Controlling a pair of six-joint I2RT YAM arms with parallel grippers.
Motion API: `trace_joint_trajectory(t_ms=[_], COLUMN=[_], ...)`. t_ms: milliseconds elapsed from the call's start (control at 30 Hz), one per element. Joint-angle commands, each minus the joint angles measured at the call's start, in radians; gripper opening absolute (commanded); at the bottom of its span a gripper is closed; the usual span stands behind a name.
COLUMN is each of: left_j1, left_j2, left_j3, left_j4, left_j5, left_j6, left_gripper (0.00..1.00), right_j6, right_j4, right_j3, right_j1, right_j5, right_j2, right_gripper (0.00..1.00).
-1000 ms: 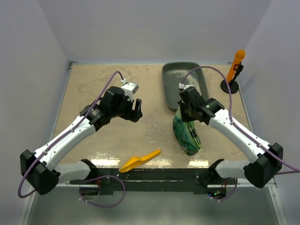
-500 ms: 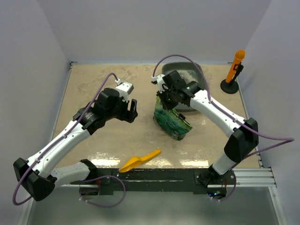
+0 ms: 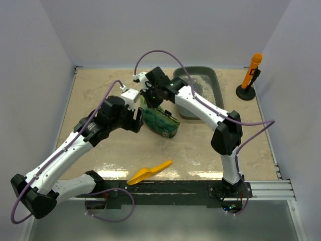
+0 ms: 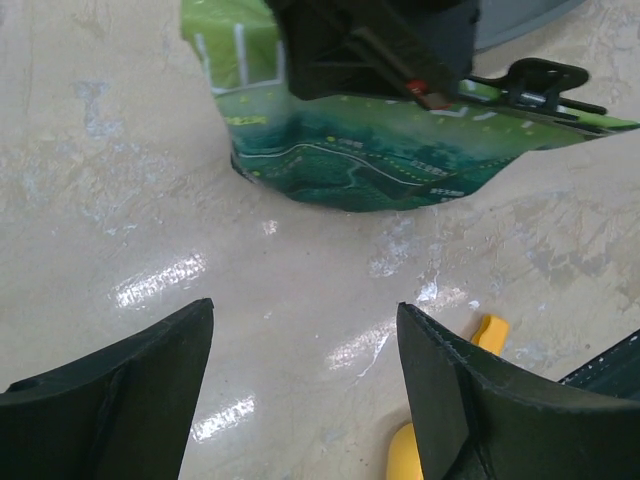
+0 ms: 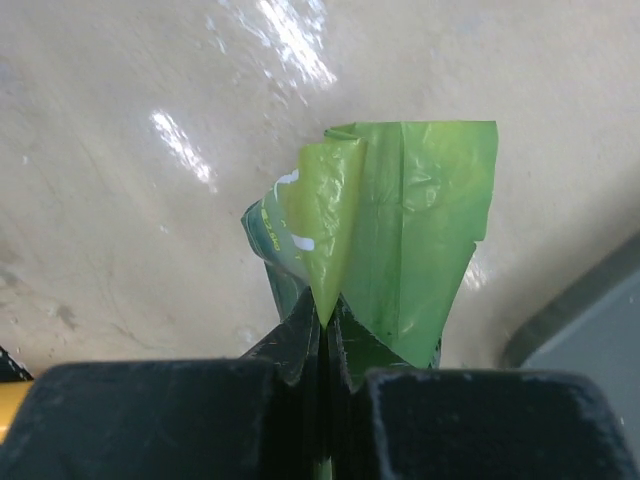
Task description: Fill the litter box with clean litter
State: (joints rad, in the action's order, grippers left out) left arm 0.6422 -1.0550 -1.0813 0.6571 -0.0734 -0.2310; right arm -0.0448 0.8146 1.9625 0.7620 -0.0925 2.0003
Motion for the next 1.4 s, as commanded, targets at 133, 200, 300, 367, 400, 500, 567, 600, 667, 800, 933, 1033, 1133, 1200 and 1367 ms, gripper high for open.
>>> trace_joint_trajectory(t_ms=[133,200,300,367,400,500,567,600,667,800,933,1033,1133,1200,1367], left_j1=[-0.006,-0.006,-0.006,-0.006,-0.006,-0.006,-0.006,-0.006,-0.006,-0.006,-0.006,-0.006,-0.006,-0.006,-0.006], left_j2=[0.052,0.049,0.047,0.049,0.050,0.073,0.087,0.099,0.110,0.131,0.121,0.105,0.101,0.101,0.108], left_j3=[-0.023,-0.026,-0.038,-0.045,-0.049,-0.054,-0.054,-0.058,-0.062,-0.084,-0.107,-0.121,-0.126,-0.127,-0.124], left_j4=[0.019,0.016,0.013,0.010,0.009,0.006,0.006,0.004,0.004,-0.004,-0.004,0.001,-0.002,-0.004,0.002], left_j5=[-0.020,-0.011,0.010,0.035,0.046,0.107,0.130,0.138,0.165,0.207,0.227,0.244,0.253,0.250,0.244], left_j6=[0.035,0.035,0.039,0.045,0.050,0.073,0.087,0.093,0.105,0.116,0.125,0.127,0.125,0.122,0.125], left_gripper=[0.79,0.79,0.79,0.79,0.79,0.79,0.79,0.79,0.79,0.79,0.80,0.80,0.80,0.80,0.80], right_j6=[0.011,0.008,0.008,0.014,0.013,-0.012,-0.029,-0.032,-0.040,-0.061,-0.081,-0.084,-0.087,-0.087,-0.087], right_j4=[-0.146,-0.144,-0.157,-0.140,-0.118,-0.069,-0.057,-0.048,-0.022,0.004,0.009,0.012,0.017,0.020,0.021], right_j3=[0.125,0.119,0.099,0.107,0.117,0.078,-0.011,-0.036,-0.106,-0.201,-0.263,-0.270,-0.267,-0.266,-0.281], right_j1=[0.040,0.042,0.042,0.042,0.042,0.042,0.040,0.039,0.042,0.042,0.042,0.046,0.059,0.068,0.080], right_j5=[-0.085,-0.067,-0.032,0.042,0.065,0.117,0.155,0.155,0.123,0.074,0.051,0.031,0.036,0.036,0.046], right_j2=[-0.017,-0.037,-0.096,-0.142,-0.156,-0.245,-0.296,-0.332,-0.363,-0.423,-0.449,-0.439,-0.413,-0.400,-0.376], right_gripper=[0.00,0.28,0.57,0.65,0.66,0.68,0.70,0.70,0.70,0.69,0.72,0.82,0.82,0.82,0.80])
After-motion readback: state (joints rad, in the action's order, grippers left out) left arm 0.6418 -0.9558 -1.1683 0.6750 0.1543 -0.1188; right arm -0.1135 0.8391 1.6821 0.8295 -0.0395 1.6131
